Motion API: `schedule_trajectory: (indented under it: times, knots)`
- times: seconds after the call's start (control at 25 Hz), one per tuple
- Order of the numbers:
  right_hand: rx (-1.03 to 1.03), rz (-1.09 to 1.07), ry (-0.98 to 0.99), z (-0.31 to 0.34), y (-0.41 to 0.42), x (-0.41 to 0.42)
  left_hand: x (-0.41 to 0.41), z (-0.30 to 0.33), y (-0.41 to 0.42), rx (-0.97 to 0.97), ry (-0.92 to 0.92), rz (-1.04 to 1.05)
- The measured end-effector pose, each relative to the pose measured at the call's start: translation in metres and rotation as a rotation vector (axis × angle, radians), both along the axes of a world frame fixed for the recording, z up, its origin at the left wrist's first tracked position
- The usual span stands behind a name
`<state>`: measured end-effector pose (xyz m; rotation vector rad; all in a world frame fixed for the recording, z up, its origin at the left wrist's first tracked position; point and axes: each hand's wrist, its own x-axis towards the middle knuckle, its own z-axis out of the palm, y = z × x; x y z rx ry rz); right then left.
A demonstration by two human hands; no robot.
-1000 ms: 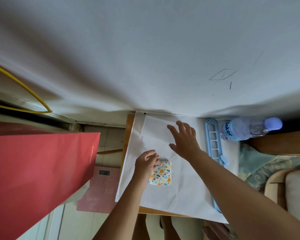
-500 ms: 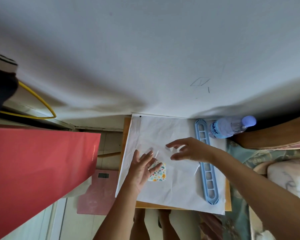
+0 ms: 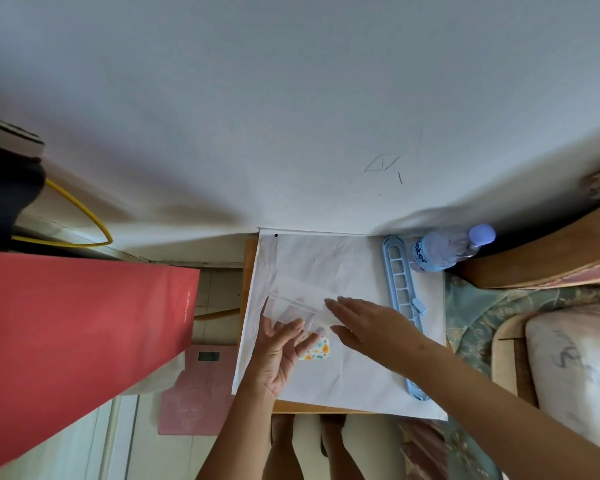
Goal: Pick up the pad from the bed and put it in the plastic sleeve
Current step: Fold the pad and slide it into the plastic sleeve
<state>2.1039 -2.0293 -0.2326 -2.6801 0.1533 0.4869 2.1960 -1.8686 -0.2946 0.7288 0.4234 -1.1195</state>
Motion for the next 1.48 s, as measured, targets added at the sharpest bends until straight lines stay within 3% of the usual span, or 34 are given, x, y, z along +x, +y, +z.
schedule_trajectory:
  times: [0.48, 0.72, 0.92, 1.16, 1.32, 1.48]
  knots:
    - [0.0, 0.07, 0.031, -0.005, -0.003, 0.003, -0.006, 0.001, -0.001, 0.129, -0.019, -0.011]
    - [0.052, -0.04, 0.043, -0.005, 0.001, 0.008, 0.002, 0.001, -0.005, 0.136, -0.048, -0.024]
    - [0.113, -0.332, -0.026, 0.009, 0.004, 0.013, 0.004, 0.0, -0.008, 0.132, -0.015, 0.027]
    - [0.042, -0.367, -0.264, 0.016, -0.008, 0.015, 0.002, 0.001, -0.004, 0.104, -0.044, 0.019]
    - [0.098, -0.305, -0.213, 0.014, -0.021, 0.021, -0.002, -0.007, 0.002, 0.078, -0.026, 0.026]
    - [0.16, -0.428, -0.173, 0.005, -0.032, 0.03, 0.004, -0.011, 0.005, 0.0, 0.048, 0.025]
